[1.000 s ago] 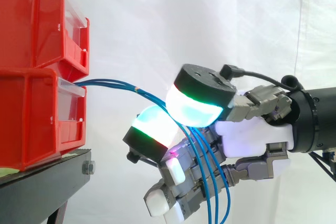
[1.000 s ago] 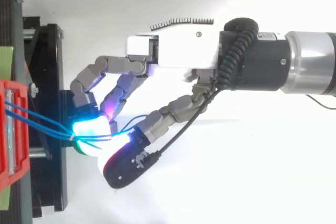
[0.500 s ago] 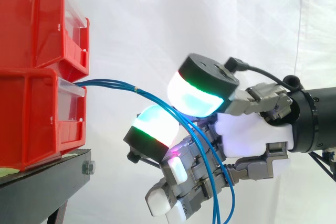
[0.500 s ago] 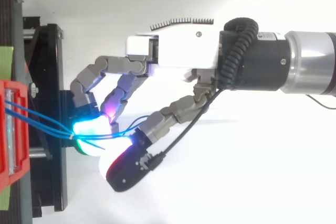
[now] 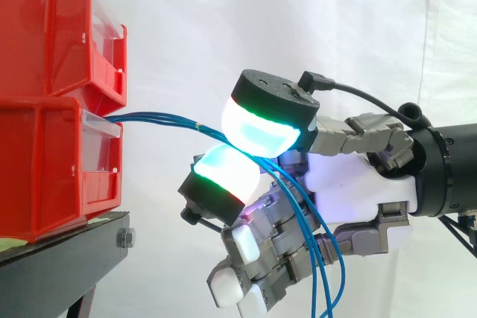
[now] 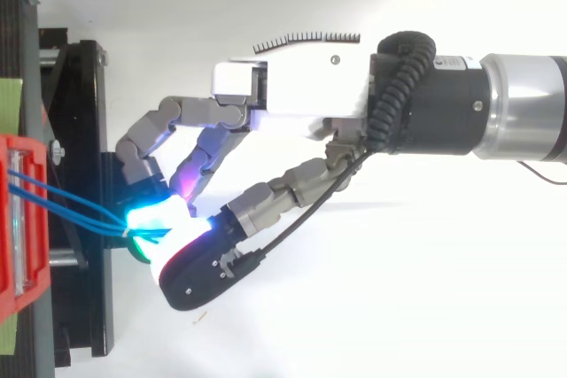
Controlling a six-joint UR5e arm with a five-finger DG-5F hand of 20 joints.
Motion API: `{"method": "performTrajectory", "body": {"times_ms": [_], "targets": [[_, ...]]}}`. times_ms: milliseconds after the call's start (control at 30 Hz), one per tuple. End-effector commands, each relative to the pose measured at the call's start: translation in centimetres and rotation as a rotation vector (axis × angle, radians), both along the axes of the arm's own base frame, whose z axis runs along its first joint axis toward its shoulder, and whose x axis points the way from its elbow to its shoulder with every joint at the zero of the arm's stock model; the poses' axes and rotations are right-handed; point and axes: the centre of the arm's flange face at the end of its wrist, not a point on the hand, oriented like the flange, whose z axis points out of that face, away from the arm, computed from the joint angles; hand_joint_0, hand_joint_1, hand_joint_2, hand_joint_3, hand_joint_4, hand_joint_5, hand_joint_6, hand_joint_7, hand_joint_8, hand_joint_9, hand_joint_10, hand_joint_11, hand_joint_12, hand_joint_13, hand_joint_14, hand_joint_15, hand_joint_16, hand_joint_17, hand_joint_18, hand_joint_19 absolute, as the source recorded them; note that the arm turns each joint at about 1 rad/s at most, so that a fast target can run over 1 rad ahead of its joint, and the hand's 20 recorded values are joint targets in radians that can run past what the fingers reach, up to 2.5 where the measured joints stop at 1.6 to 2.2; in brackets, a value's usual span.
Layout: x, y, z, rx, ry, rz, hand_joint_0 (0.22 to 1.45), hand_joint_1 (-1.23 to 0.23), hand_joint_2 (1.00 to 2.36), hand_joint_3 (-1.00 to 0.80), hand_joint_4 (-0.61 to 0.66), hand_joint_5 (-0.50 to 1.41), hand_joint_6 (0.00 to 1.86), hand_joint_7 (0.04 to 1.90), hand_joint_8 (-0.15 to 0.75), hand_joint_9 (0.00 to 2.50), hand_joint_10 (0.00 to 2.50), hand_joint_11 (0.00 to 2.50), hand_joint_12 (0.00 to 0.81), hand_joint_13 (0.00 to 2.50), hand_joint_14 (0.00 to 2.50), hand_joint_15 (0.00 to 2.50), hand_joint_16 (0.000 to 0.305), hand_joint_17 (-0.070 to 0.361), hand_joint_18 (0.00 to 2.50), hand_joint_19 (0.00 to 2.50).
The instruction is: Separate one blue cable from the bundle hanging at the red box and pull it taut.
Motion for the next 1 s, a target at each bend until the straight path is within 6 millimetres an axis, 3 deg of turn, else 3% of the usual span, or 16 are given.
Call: {"method": "performTrajectory", "body": {"times_ms": [0, 100, 300, 600, 700, 800, 967], "targets": [[-0.01, 0.01, -0.01, 0.0, 0.001, 0.0, 0.73, -0.93, 1.0, -0.45, -0.11, -0.15, 0.92, 1.21, 0.267, 0.89, 0.02, 0.76, 0.296, 0.78, 0.02, 0.39, 0.031, 0.069, 0.72, 0.32], [-0.01, 0.01, -0.01, -0.003, 0.001, 0.0, 0.74, -0.95, 1.0, -0.5, -0.13, -0.15, 0.92, 1.31, 0.261, 0.89, 0.02, 0.76, 0.293, 0.78, 0.02, 0.38, 0.03, 0.068, 0.73, 0.31], [-0.01, 0.01, -0.01, -0.009, 0.001, 0.001, 0.67, -0.99, 1.0, -0.5, -0.1, -0.12, 0.92, 1.31, 0.265, 0.95, 0.02, 0.78, 0.285, 0.81, 0.02, 0.41, 0.029, 0.065, 0.75, 0.33], [0.01, 0.01, 0.0, -0.009, -0.001, 0.001, 0.47, -0.97, 1.0, -0.5, -0.03, -0.08, 0.89, 1.12, 0.281, 1.01, 0.02, 0.75, 0.307, 0.85, 0.02, 0.4, 0.034, 0.076, 0.79, 0.33], [0.01, 0.01, 0.0, -0.011, -0.001, 0.001, 0.44, -0.91, 1.0, -0.5, -0.02, -0.08, 0.87, 1.14, 0.29, 1.02, 0.02, 0.74, 0.322, 0.85, 0.01, 0.41, 0.037, 0.082, 0.81, 0.32], [0.01, 0.01, 0.0, -0.011, -0.001, 0.001, 0.42, -0.75, 1.0, -0.5, 0.0, -0.08, 0.85, 1.13, 0.298, 1.03, 0.02, 0.73, 0.336, 0.85, 0.01, 0.39, 0.039, 0.088, 0.81, 0.32], [0.04, 0.13, 0.02, -0.012, -0.002, 0.003, 0.55, -0.57, 1.0, -0.5, -0.03, -0.09, 0.83, 1.19, 0.273, 1.01, 0.02, 0.75, 0.295, 0.82, 0.02, 0.42, 0.031, 0.071, 0.74, 0.39]]}}
